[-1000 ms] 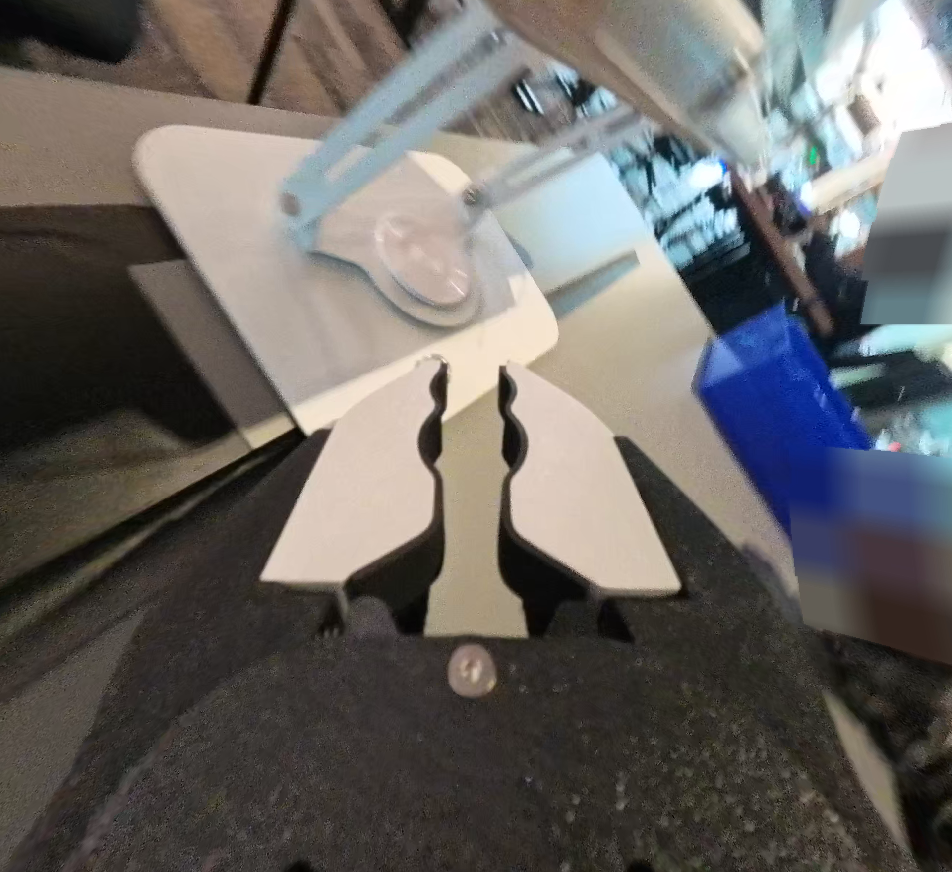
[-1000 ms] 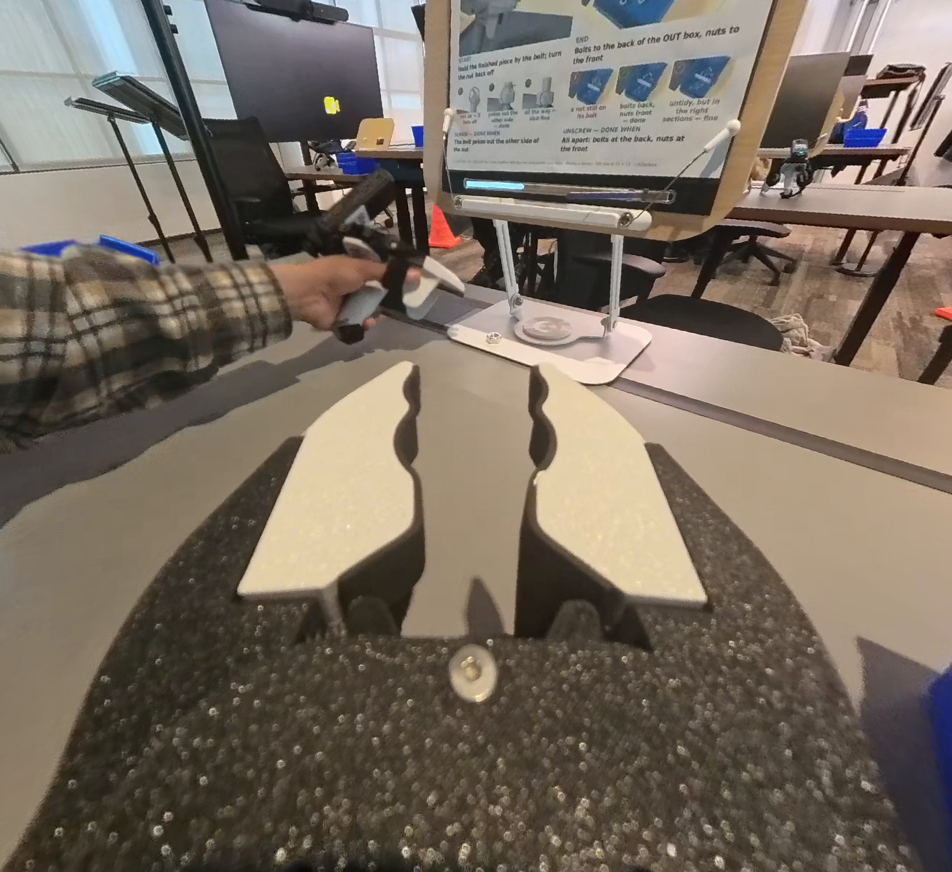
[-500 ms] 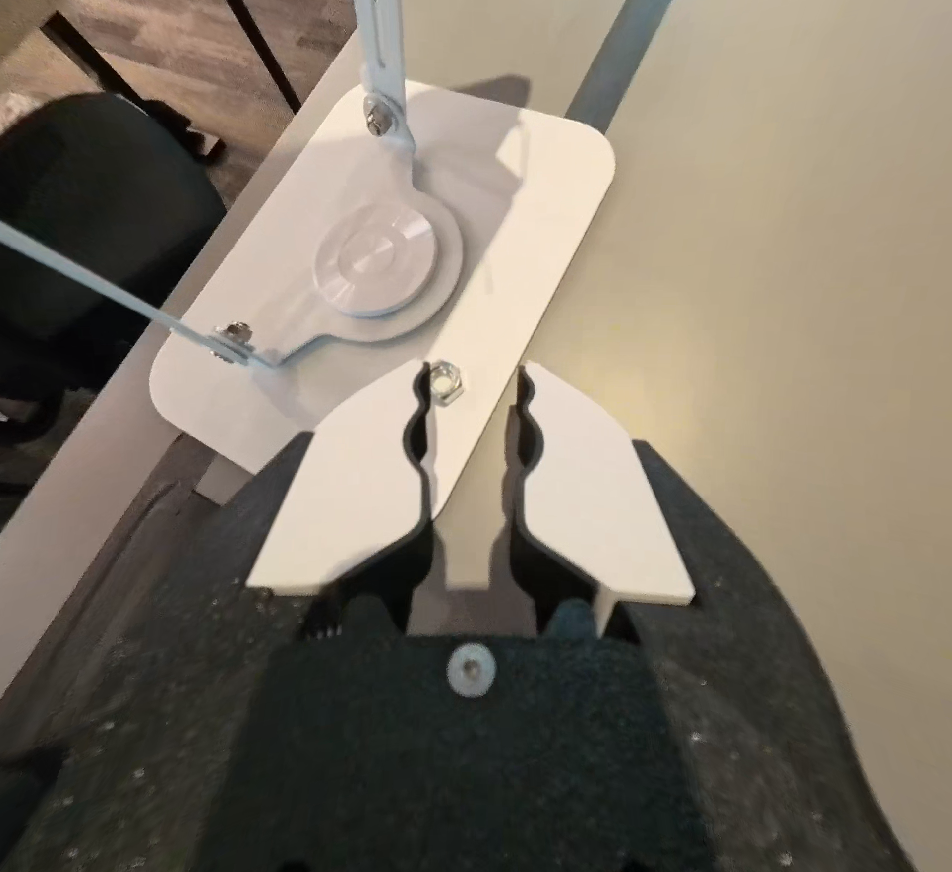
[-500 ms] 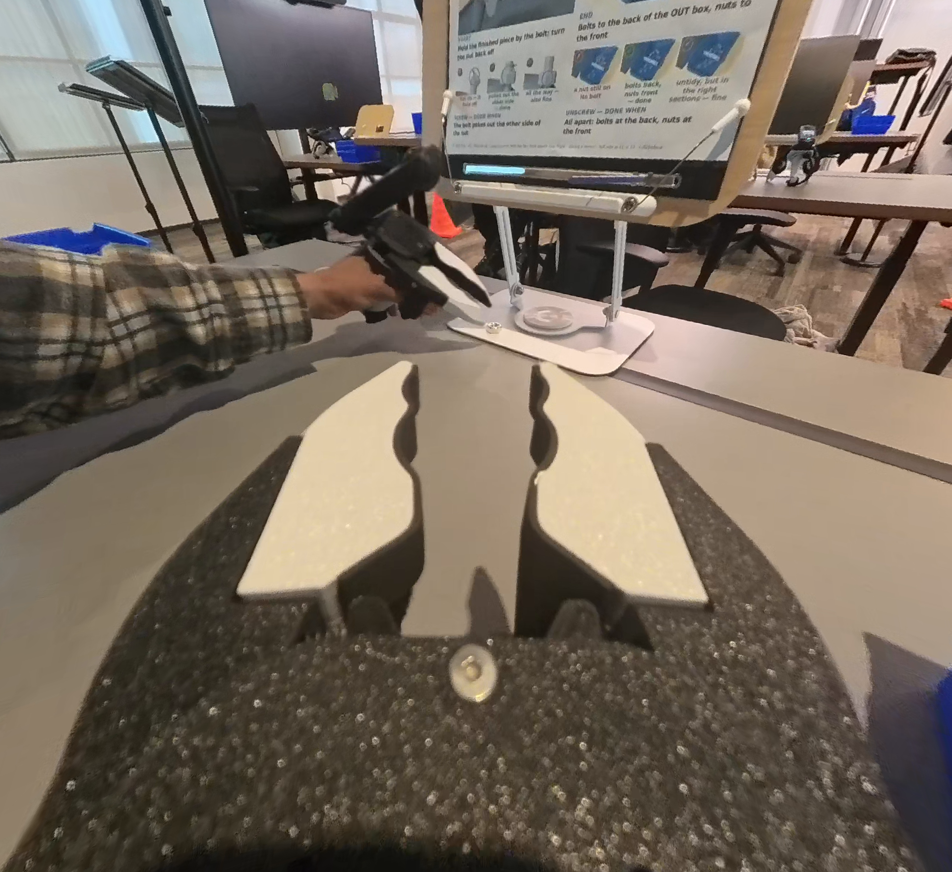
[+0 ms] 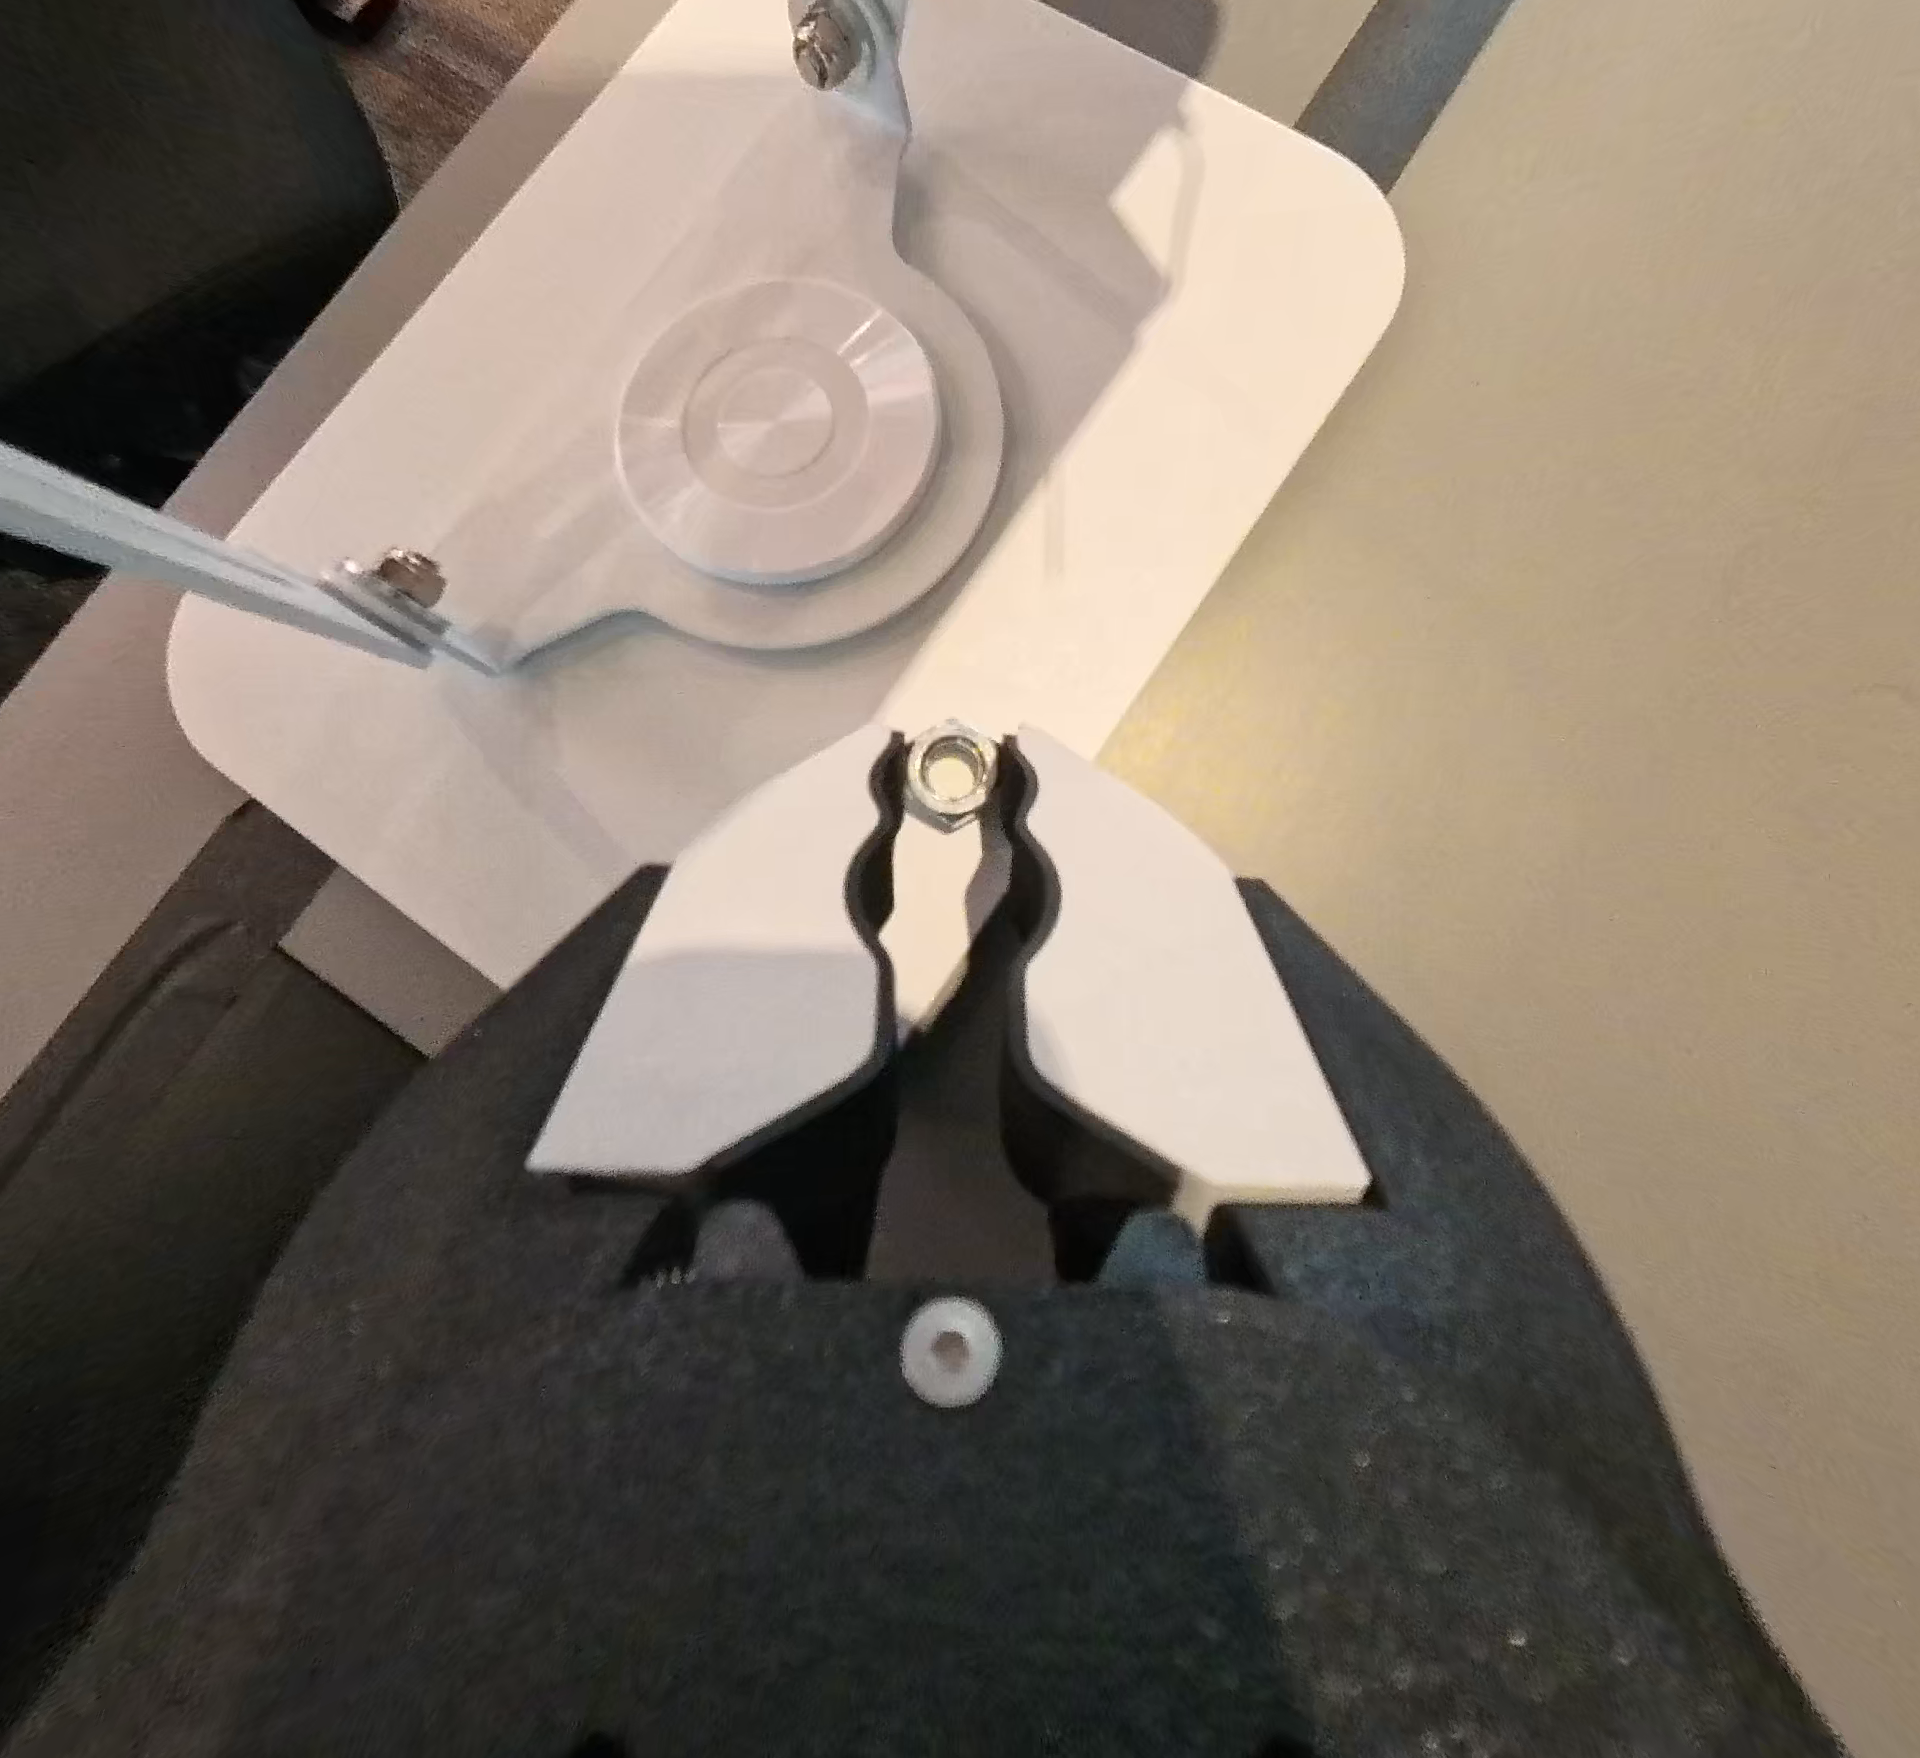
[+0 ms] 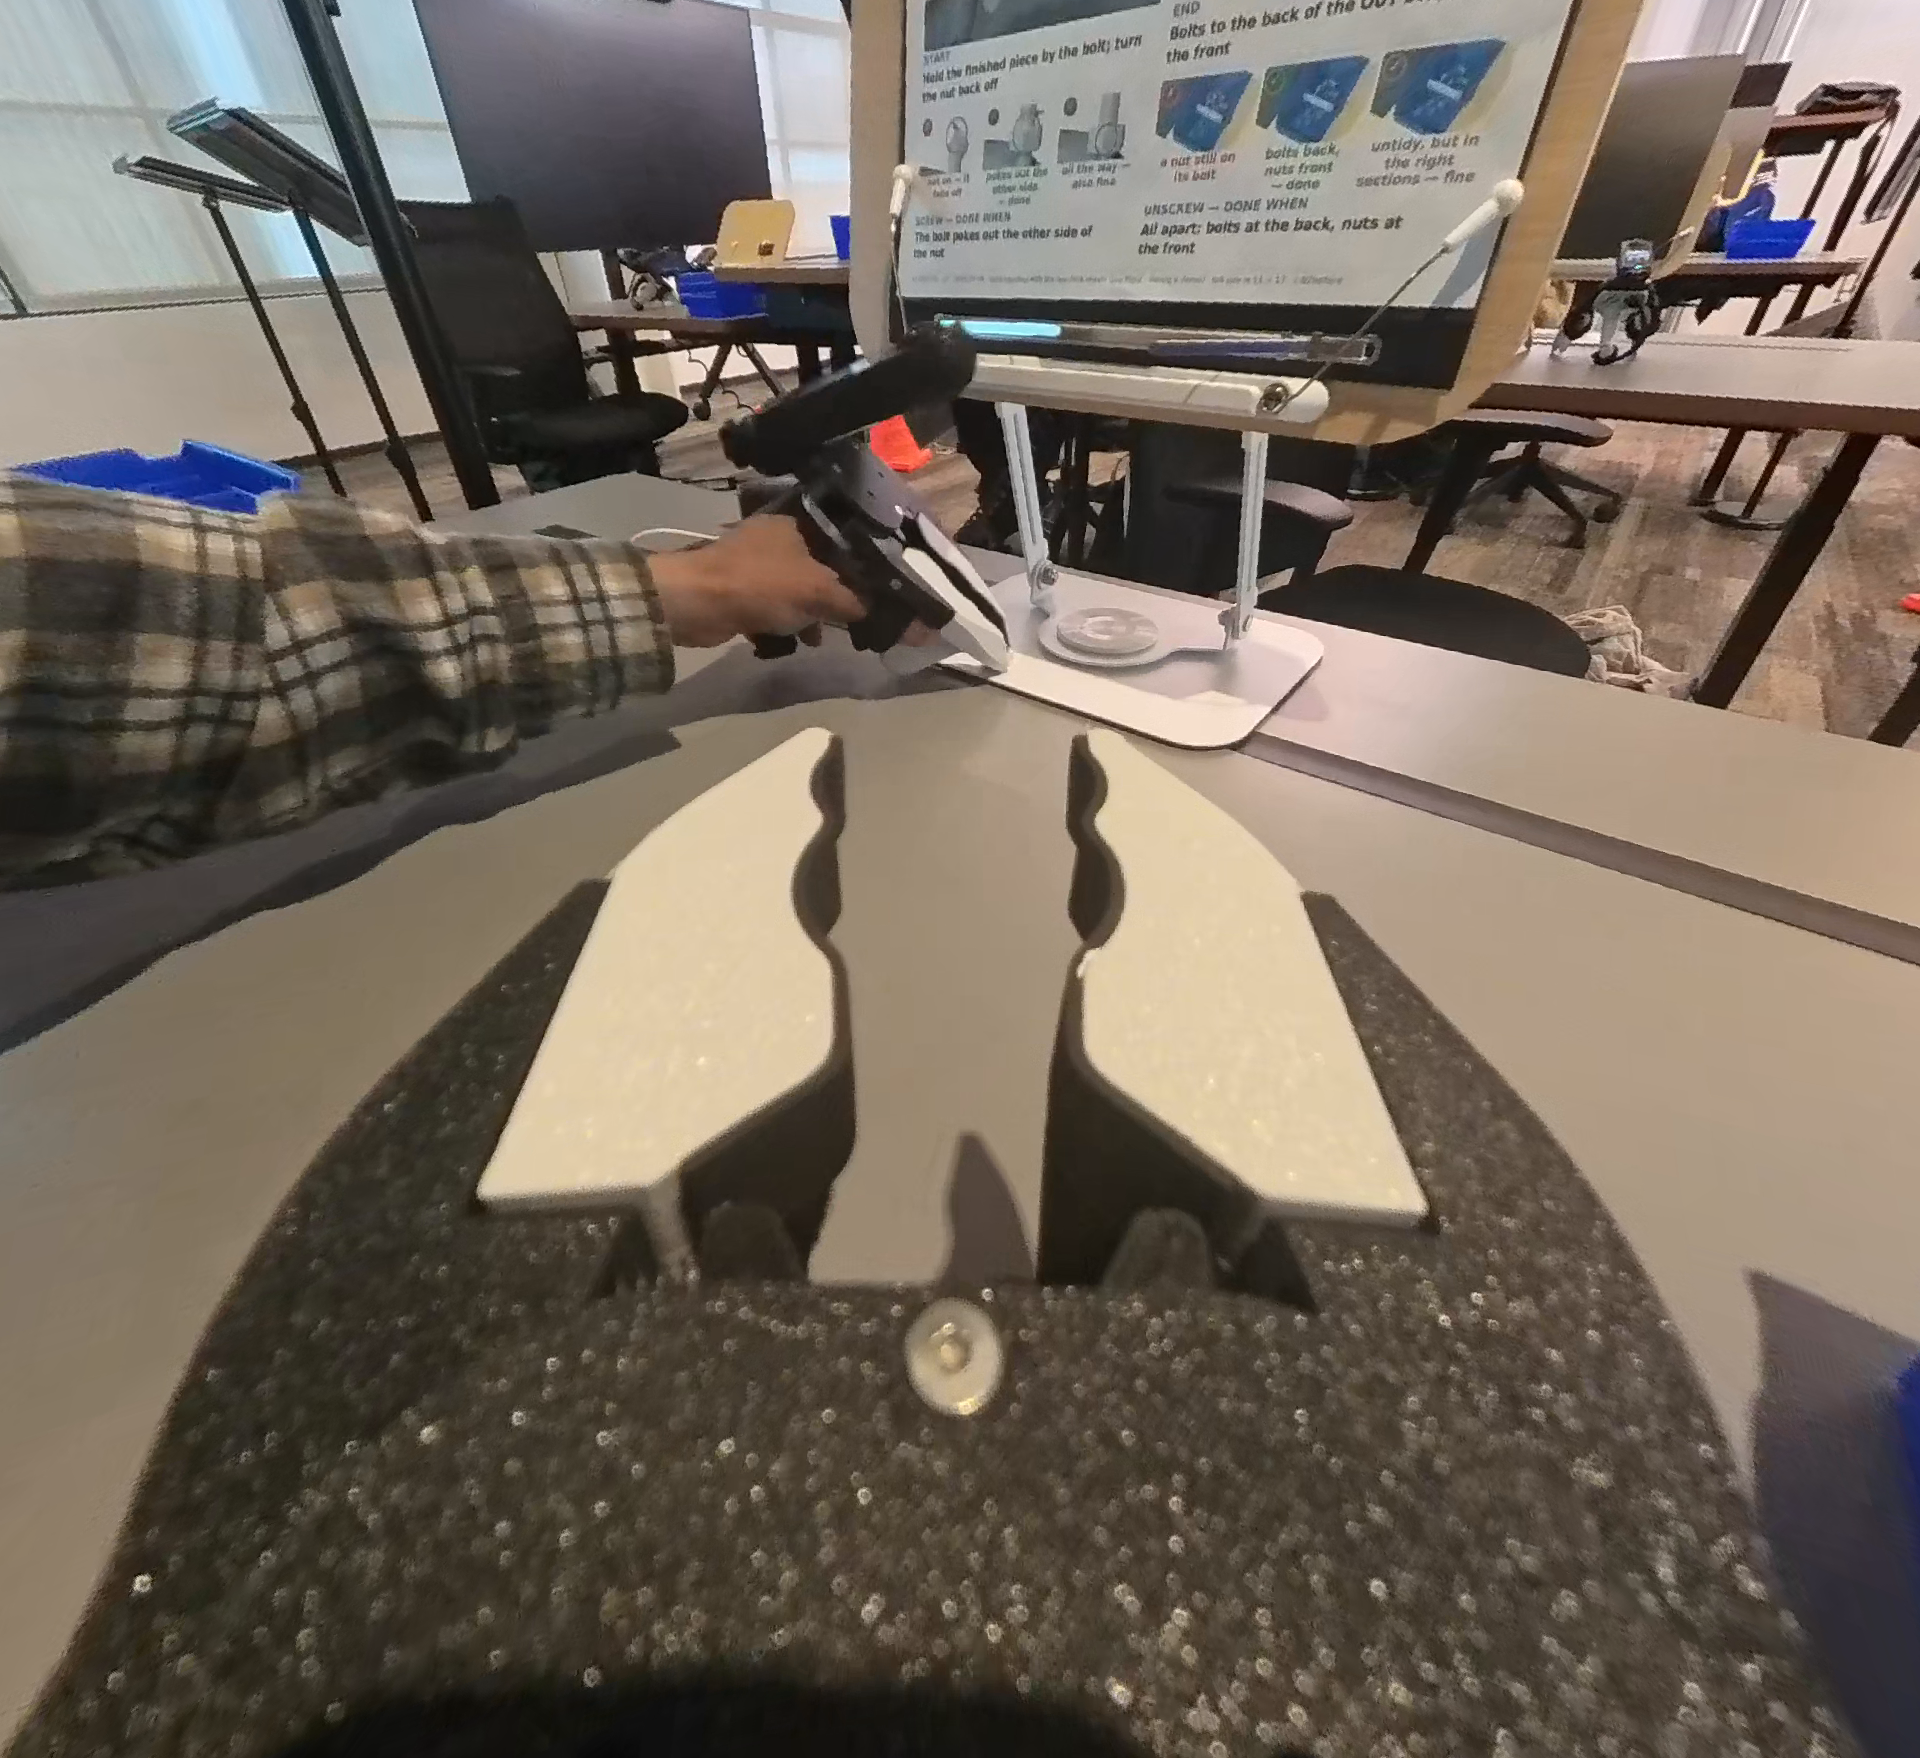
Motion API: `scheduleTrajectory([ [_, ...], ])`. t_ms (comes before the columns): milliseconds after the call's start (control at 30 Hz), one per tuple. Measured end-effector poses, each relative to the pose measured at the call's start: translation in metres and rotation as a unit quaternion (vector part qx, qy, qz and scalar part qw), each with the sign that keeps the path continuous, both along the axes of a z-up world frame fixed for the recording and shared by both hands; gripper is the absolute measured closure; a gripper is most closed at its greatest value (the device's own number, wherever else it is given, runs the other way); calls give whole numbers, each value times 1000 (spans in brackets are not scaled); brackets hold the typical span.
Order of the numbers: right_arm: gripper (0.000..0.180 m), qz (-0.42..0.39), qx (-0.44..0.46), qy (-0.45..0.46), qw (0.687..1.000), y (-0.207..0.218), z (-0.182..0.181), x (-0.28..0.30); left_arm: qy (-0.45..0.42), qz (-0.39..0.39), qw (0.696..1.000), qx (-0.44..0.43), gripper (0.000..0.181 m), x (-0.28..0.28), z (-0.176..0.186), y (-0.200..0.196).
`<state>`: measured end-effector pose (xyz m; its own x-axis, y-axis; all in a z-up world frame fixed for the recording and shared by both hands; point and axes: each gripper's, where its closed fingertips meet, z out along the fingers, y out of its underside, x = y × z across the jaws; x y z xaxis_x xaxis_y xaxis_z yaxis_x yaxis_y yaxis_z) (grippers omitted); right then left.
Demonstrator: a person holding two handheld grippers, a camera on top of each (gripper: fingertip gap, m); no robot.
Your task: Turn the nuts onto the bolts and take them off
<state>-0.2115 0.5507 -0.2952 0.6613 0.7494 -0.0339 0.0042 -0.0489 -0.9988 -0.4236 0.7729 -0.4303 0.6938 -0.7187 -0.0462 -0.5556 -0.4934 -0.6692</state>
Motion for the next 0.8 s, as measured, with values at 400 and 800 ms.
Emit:
scheduleTrajectory([
  [400, 139, -18, 9, 1, 1000, 5, 6, 12, -50, -215, 975, -6, 164, 74, 34, -164],
  [800, 141, 54, -6, -112, 992, -7, -27, -6, -7, -326, 942, -74, 162, 118, -3, -284],
])
